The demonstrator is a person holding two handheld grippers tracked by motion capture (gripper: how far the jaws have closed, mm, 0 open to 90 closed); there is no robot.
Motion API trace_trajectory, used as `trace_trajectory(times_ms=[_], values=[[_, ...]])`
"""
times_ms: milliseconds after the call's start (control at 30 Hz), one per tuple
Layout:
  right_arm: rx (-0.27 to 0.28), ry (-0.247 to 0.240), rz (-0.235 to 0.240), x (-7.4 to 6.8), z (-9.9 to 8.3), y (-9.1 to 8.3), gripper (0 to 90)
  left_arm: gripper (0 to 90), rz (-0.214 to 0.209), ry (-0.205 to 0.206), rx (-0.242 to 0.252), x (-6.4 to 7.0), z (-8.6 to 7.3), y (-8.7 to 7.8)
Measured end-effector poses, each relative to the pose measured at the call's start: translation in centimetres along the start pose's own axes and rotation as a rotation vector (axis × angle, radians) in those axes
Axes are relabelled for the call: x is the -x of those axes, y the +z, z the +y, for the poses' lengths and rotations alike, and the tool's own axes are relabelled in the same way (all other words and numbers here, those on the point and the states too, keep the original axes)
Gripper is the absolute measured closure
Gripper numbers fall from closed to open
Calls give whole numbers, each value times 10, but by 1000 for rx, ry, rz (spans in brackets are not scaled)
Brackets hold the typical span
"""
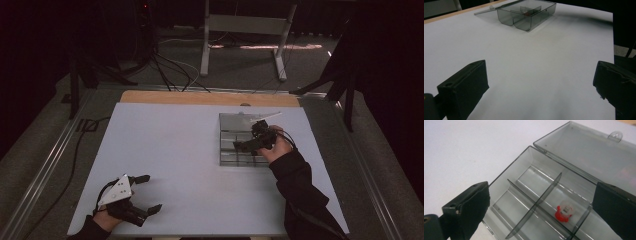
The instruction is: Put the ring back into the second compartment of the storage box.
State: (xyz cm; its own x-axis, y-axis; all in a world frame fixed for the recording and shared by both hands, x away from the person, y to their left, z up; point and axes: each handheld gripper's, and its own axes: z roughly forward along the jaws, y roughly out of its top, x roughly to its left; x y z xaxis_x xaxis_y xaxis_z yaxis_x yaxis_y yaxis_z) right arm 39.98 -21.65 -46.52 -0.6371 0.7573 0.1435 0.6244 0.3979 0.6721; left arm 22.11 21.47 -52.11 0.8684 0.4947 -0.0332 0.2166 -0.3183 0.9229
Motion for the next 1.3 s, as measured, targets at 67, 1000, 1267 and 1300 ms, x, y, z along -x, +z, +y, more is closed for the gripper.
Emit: trace_trajectory(times_ms=[67, 1000, 1267, 1300], values=[[10, -2, 0, -1, -1, -2, 7, 2, 1, 2, -1, 0, 0, 0], [98, -39, 24, -24, -31, -49, 0, 2, -4, 3, -3, 1, 0, 1], [118, -37, 42, -31, -48, -58, 0, 2, -5, 0, -1, 1, 0, 1], [121, -34, 44, -31, -51, -59, 0, 2, -5, 1, -2, 1, 0, 1]])
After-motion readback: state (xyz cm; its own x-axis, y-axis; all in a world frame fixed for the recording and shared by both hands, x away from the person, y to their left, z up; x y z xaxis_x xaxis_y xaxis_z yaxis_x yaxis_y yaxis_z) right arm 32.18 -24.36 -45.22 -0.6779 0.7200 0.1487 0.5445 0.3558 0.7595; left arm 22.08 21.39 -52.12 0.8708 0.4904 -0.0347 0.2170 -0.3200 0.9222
